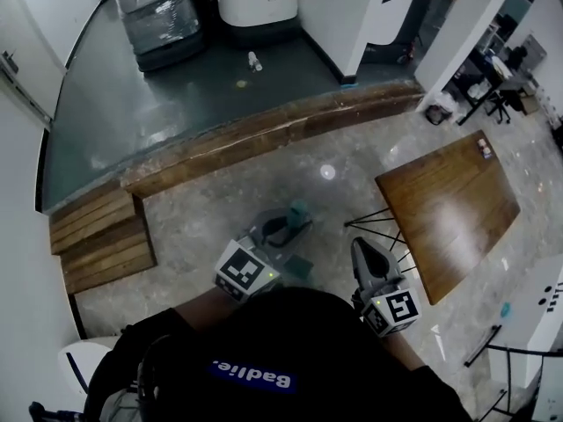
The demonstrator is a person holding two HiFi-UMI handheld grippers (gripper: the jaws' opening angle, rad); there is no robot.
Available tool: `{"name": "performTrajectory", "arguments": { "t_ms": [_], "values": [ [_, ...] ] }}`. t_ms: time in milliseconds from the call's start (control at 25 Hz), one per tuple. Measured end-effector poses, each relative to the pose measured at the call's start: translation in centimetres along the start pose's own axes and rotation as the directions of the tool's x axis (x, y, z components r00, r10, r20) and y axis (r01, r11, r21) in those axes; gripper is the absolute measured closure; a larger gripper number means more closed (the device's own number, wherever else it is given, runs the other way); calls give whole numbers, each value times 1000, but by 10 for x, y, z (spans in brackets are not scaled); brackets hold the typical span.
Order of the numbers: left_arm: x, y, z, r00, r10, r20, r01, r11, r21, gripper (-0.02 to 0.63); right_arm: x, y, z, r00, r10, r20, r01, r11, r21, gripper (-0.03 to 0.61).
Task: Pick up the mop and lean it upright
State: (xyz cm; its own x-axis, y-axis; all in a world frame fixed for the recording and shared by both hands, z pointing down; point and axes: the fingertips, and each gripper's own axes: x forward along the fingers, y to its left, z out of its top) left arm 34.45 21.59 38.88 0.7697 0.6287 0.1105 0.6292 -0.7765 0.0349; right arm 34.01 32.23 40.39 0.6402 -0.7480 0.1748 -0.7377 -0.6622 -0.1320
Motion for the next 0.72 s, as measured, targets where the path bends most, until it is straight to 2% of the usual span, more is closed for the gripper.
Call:
{"name": "performTrajectory", "arguments": {
  "t_ms": [200, 400, 520, 600, 720],
  "values": [
    [-43, 42, -2, 989, 147, 0, -147, 989, 11, 525, 50, 37, 3, 989, 147, -13, -147, 989, 3, 571],
    [-84, 83, -1, 947, 322, -5, -322, 947, 3, 525, 90, 59, 4, 957, 286, -49, -287, 958, -15, 571],
    [-104, 106, -3, 907, 421, -15, -421, 907, -14, 525, 116, 71, 2, 925, 374, -71, -376, 926, -21, 571],
    [-115, 120, -4, 872, 489, -22, -489, 872, -17, 525, 136, 72, 1, 895, 440, -72, -443, 896, -35, 571],
    [-129, 139, -7, 798, 602, -33, -602, 798, -25, 525, 170, 74, 3, 837, 540, -88, -545, 838, -40, 572]
  ]
}}
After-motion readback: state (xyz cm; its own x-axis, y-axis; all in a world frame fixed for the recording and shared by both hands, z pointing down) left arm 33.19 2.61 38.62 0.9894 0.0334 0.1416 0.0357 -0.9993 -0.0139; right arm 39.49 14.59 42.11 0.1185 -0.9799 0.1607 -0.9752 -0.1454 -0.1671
